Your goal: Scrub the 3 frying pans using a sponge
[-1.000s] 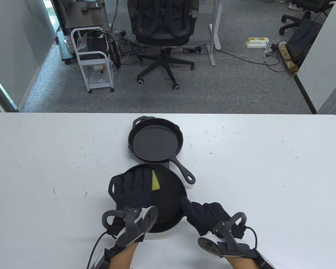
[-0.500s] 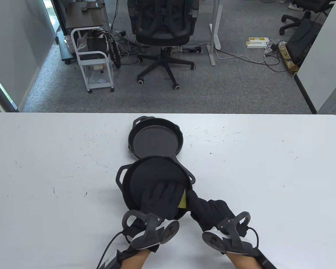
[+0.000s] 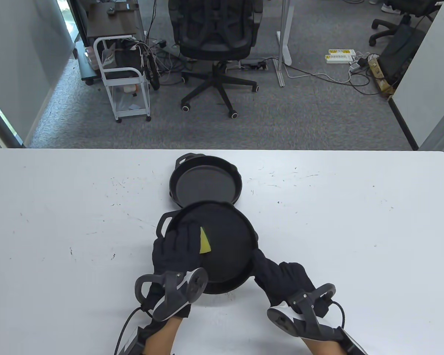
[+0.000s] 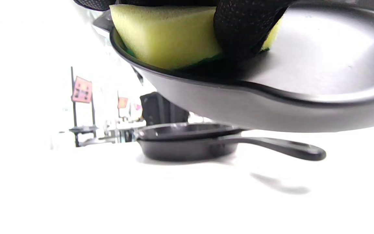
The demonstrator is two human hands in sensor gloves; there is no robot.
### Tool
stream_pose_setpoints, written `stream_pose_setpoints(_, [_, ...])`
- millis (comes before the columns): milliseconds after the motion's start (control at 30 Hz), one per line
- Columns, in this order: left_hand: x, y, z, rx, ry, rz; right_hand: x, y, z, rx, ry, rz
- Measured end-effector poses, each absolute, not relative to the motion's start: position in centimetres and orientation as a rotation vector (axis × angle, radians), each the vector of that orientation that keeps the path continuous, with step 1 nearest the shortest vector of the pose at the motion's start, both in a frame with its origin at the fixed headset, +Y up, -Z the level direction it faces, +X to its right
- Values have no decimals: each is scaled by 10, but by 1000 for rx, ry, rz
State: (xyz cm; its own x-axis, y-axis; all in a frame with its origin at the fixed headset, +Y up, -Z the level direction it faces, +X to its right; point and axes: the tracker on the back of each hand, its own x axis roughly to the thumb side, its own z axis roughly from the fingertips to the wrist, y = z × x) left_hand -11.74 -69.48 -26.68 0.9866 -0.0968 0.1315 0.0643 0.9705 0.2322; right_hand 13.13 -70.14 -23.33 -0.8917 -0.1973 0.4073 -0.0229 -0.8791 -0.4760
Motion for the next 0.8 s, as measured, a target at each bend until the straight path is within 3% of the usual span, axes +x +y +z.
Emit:
stream_pose_setpoints(167, [-119, -687, -259, 333, -226, 15, 146, -703, -248, -548, 642, -2941])
stream_pose_setpoints(233, [-124, -680, -254, 406, -210, 141, 159, -702, -255, -474, 592, -2996])
stream_pose_setpoints(333, [-127, -673, -248, 459, -189, 113, 175, -703, -263, -382, 540, -3062])
stream_pose_setpoints(633, [-120, -685, -254, 370, -215, 120, 195, -708, -275, -371, 360, -3381])
stream_pose_setpoints(800, [-112, -693, -257, 320, -251, 108, 193, -719, -281, -481, 82, -3613])
